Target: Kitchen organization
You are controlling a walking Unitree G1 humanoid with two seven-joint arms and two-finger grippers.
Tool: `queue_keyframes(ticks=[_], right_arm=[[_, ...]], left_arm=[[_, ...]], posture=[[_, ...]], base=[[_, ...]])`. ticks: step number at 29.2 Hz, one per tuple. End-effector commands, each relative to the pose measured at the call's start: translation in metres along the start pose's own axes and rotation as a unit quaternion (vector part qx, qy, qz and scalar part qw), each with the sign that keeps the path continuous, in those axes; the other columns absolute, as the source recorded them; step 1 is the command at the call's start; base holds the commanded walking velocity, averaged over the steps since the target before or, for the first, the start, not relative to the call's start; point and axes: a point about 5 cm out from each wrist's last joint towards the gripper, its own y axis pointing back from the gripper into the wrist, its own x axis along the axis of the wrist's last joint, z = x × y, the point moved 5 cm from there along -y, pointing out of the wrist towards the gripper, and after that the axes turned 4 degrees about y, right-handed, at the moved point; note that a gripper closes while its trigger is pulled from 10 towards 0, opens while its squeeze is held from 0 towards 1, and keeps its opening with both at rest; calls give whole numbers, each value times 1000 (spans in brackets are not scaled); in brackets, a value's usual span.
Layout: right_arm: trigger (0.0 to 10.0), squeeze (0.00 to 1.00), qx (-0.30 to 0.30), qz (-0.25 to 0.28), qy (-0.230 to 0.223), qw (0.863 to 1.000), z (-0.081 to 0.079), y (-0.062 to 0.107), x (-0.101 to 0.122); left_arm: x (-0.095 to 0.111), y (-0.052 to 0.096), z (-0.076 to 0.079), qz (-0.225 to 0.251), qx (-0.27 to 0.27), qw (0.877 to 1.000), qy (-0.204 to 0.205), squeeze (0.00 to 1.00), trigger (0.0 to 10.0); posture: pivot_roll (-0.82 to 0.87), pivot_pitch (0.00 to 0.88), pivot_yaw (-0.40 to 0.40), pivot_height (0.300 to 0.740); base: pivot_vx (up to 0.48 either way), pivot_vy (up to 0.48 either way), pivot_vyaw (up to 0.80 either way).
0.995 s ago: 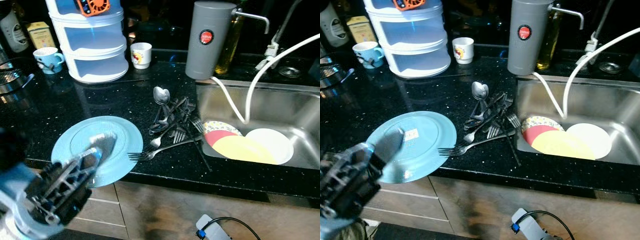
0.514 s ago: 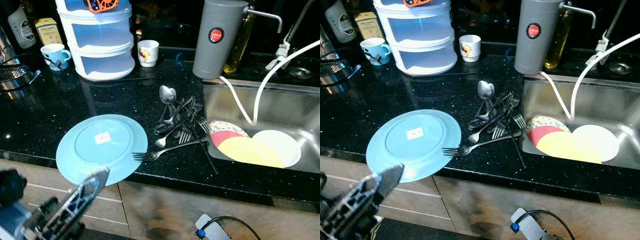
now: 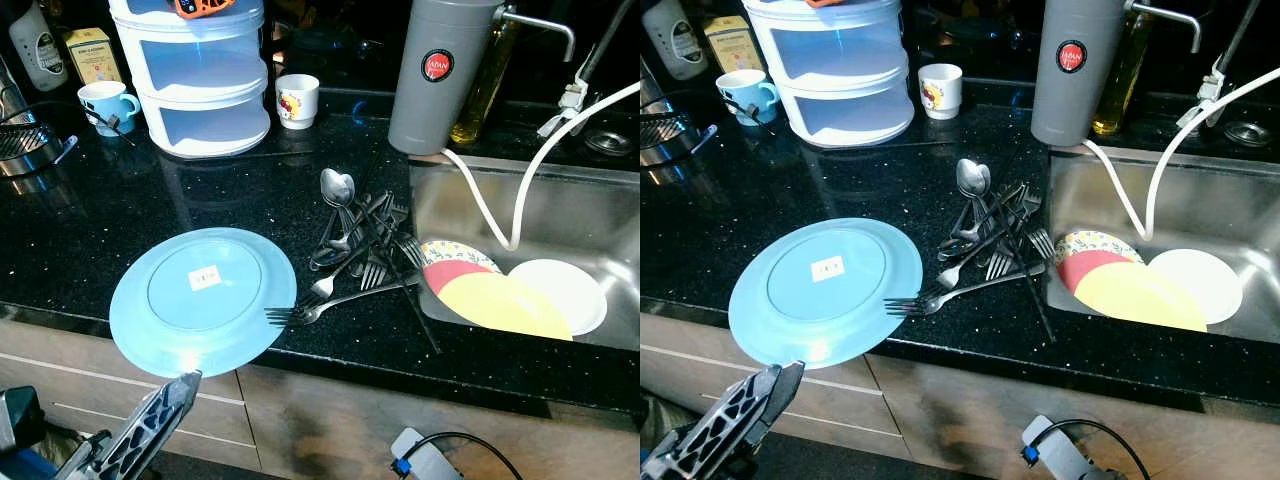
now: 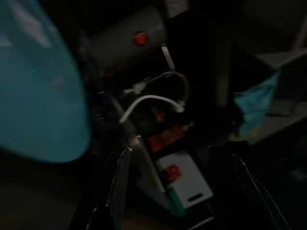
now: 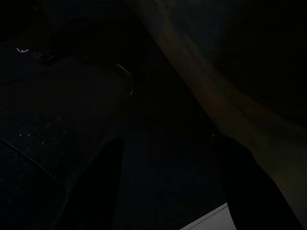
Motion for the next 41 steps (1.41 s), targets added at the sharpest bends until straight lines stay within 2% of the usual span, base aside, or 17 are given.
queue_keyframes(ticks=[1, 7, 17, 20, 22, 26, 29, 33, 38, 41], right_arm=[[10000, 0, 4, -6, 6, 1000, -2, 0, -2], [10000, 0, 4, -6, 7, 1000, -1, 0, -2], [10000, 0, 3, -6, 7, 1000, 0, 0, -2], [10000, 0, 3, -6, 7, 1000, 0, 0, -2], [10000, 0, 3, -6, 7, 1000, 0, 0, -2], [10000, 0, 2, -6, 7, 1000, 0, 0, -2], [10000, 0, 2, -6, 7, 1000, 0, 0, -2], [10000, 0, 2, -6, 7, 1000, 1, 0, -2], [10000, 0, 2, -6, 7, 1000, 0, 0, -2], [10000, 0, 2, -6, 7, 1000, 0, 0, -2]], left_arm=[[1, 3, -9, 13, 24, 1000, 1, 0, 10000], [-2, 3, -21, 19, 50, 999, 10, 0, 10000], [-3, 5, -25, 28, 66, 997, 26, 0, 10000], [-8, 5, -22, 19, 59, 997, 37, 0, 10000], [-17, 7, -14, -7, 41, 998, 53, 0, 10000], [-20, 8, -14, -15, 41, 997, 61, 0, 10000], [-23, 10, -18, -22, 52, 996, 68, 0, 10000], [-20, 18, -34, -15, 95, 993, 71, 0, 10000], [-21, 21, -42, -13, 115, 991, 73, 0, 10000], [-13, 23, -49, 5, 129, 989, 65, 0, 10000]], posture=[[116, 13, -7, 740], [114, 14, -8, 740], [113, 22, -8, 740], [113, 24, -9, 740], [114, 25, -10, 740], [114, 25, -10, 740], [112, 26, -6, 740], [114, 27, -6, 740], [114, 28, -7, 740], [114, 28, -6, 740]], base=[[0, 0, 0], [0, 0, 0], [0, 0, 0], [0, 0, 0], [0, 0, 0], [0, 0, 0], [0, 0, 0], [0, 0, 0], [0, 0, 0], [0, 0, 0]])
